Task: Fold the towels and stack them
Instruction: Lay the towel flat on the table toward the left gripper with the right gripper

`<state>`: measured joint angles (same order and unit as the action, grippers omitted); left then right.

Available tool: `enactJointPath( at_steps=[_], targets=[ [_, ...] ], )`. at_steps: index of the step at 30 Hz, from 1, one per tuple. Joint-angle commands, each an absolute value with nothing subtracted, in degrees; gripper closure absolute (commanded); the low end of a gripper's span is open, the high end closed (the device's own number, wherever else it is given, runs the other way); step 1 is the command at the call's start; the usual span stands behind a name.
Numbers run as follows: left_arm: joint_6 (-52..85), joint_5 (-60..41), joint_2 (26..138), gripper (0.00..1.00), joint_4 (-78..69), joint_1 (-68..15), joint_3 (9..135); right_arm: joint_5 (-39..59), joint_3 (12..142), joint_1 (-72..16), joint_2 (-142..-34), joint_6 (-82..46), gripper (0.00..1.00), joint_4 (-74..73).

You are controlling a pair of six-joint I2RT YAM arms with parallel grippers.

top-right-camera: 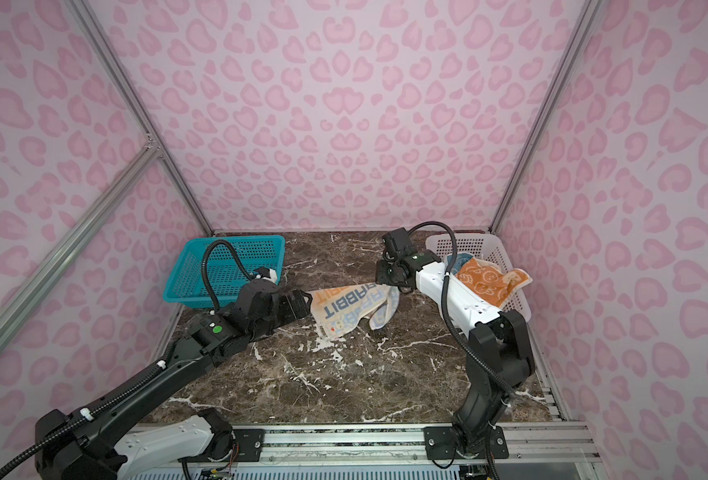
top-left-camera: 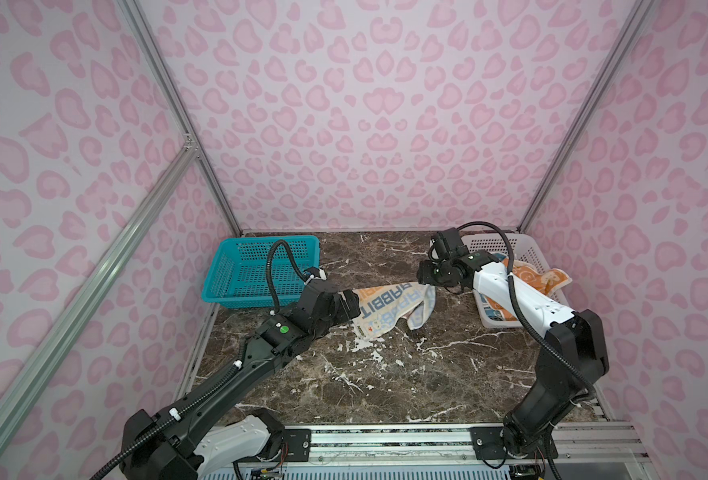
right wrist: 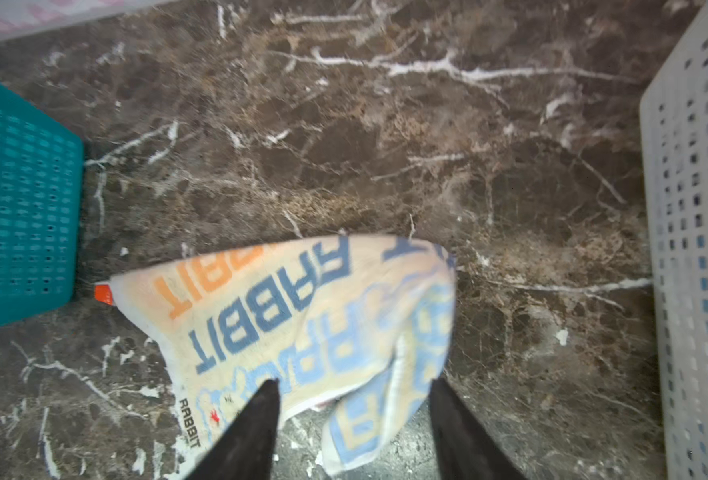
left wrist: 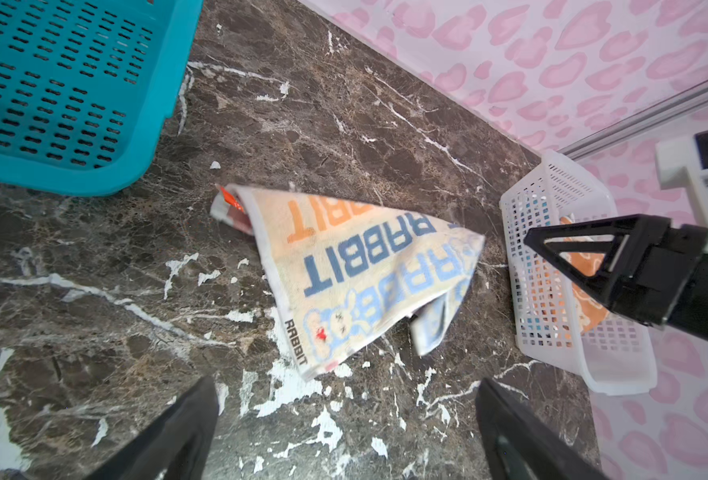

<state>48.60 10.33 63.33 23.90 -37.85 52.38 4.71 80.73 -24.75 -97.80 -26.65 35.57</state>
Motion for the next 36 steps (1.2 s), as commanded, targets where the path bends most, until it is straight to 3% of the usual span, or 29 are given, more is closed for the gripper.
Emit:
enactJointPath(
  at_steps=[1,4,9,20,28,36],
  targets=[
    [49.4,9.8,64.7,0.03,23.4,-37.7,51.6,6.9,78.6,-25.0,-97.0,-25.6,0.25,33.3],
    [50.1,8.8,66.6,0.03,22.4,-37.8,51.2,7.6,75.6,-26.5,-95.4,-26.0,0.19,33.5],
    [49.9,9.3,68.0,0.03,22.1,-37.7,50.7,9.9,67.5,-31.9,-93.3,-29.6,0.18,28.1],
    [50.6,9.1,65.4,0.03,22.8,-37.3,48.4,16.5,67.1,-36.1,-104.5,-34.4,0.18,19.0],
    [49.8,9.2,64.3,0.03,24.0,-37.3,46.6,15.6,67.1,-28.9,-109.1,-29.3,0.18,20.9],
    [49.3,8.3,65.6,0.03,23.3,-37.3,46.9,8.9,78.6,-22.4,-114.2,-21.4,0.17,31.0]
  ],
)
